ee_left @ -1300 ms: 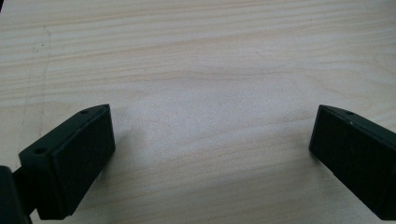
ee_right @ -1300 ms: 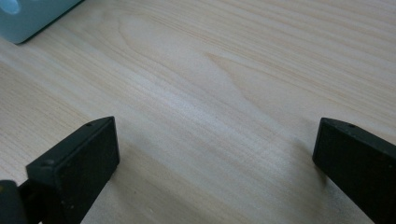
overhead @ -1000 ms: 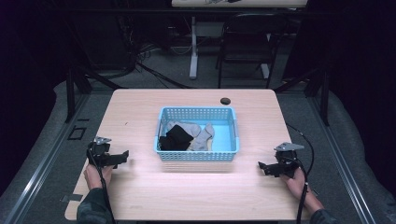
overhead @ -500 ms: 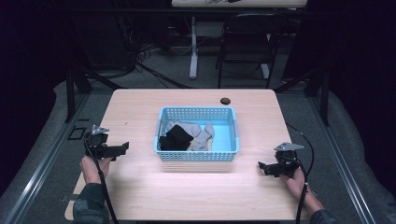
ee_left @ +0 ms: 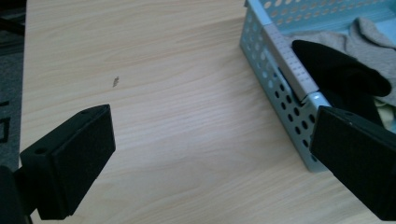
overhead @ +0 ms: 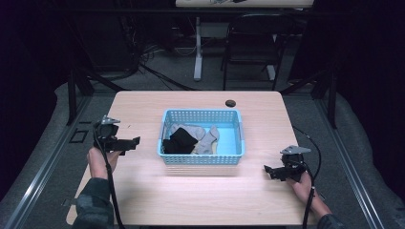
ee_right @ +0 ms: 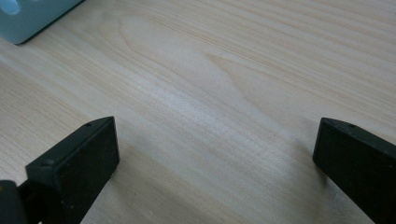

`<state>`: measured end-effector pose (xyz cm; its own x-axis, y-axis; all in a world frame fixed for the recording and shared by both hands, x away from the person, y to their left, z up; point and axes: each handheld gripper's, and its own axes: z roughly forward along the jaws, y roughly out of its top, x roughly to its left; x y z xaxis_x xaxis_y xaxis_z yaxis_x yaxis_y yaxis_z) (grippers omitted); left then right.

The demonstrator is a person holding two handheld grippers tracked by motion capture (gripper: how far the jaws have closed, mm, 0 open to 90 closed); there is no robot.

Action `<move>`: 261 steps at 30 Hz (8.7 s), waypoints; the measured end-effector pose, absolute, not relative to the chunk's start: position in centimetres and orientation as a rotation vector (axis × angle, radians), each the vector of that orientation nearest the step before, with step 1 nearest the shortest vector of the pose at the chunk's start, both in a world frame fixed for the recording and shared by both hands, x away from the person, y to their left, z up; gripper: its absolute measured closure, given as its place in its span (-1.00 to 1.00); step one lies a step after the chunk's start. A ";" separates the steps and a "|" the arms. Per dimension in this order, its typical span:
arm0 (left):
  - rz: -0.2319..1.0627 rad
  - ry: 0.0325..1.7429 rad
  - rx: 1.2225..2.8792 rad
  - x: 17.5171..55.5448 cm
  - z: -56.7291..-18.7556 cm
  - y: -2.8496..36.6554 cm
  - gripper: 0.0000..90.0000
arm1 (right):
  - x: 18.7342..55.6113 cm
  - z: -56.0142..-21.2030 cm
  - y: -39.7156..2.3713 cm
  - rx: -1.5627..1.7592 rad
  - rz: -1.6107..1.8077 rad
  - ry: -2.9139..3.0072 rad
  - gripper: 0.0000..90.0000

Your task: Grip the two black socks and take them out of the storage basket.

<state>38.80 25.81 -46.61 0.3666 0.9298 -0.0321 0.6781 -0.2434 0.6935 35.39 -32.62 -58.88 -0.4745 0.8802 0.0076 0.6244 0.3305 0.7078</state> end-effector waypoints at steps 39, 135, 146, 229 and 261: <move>0.252 1.210 2.403 45.6 -47.6 11.0 -0.65 | 35.4 -58.9 -32.6 1.330 0.930 2.222 -1.00; 0.444 1.395 2.190 44.5 -40.5 24.2 0.79 | 35.4 -58.9 -32.6 1.326 0.923 2.229 -1.00; 0.441 1.531 2.144 44.4 -44.0 27.4 0.79 | 35.5 -58.9 -32.6 1.328 0.930 2.226 -1.00; 0.195 1.052 2.563 46.0 -48.1 10.1 -0.62 | 35.4 -58.9 -32.6 1.329 0.922 2.224 -1.00; 0.224 1.119 2.745 46.2 -51.4 9.4 0.41 | 35.4 -58.9 -32.6 1.327 0.930 2.226 -1.00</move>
